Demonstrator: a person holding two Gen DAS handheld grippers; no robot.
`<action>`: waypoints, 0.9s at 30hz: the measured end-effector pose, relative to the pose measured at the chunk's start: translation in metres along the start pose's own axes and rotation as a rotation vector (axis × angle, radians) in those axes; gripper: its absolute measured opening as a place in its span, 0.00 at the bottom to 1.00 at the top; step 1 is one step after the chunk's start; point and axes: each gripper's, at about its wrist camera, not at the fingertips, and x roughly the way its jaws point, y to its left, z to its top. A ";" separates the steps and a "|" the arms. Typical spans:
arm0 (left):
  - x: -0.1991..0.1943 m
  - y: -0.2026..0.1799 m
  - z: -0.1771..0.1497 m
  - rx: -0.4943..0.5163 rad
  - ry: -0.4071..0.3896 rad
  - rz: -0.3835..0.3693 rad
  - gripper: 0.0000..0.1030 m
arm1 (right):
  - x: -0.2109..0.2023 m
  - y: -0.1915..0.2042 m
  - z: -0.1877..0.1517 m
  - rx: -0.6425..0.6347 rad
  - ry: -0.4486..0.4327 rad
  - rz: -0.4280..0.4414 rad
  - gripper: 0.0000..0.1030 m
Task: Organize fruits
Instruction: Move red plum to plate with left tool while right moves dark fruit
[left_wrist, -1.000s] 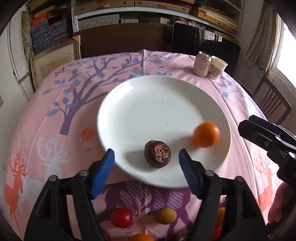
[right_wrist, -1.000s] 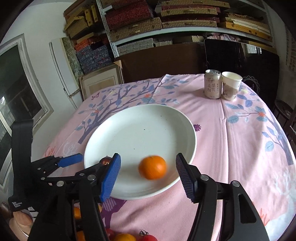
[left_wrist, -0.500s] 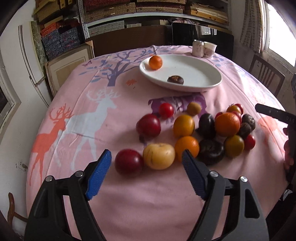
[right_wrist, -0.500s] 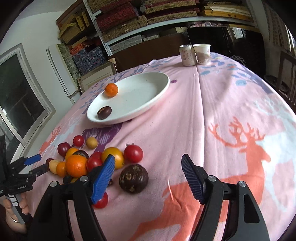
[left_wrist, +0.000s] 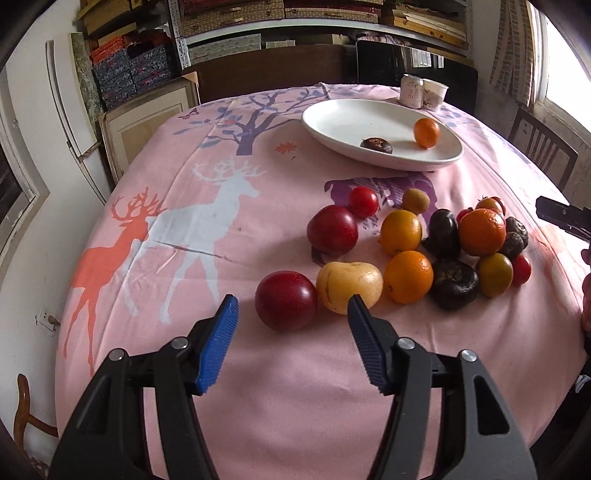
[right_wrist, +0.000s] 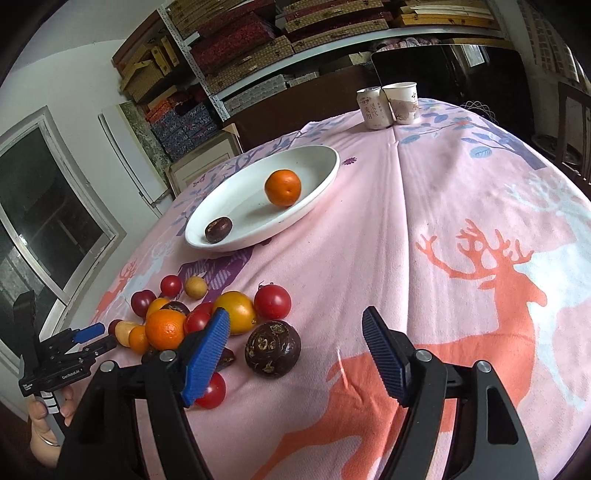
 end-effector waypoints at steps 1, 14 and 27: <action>-0.001 0.002 -0.002 0.003 0.000 -0.002 0.58 | 0.000 0.001 0.000 -0.005 0.002 0.000 0.73; 0.039 -0.004 0.007 0.040 0.055 -0.048 0.38 | 0.000 0.008 -0.001 -0.042 0.001 -0.011 0.73; 0.019 0.017 0.004 -0.085 -0.055 -0.077 0.37 | 0.032 0.034 -0.011 -0.188 0.181 -0.055 0.40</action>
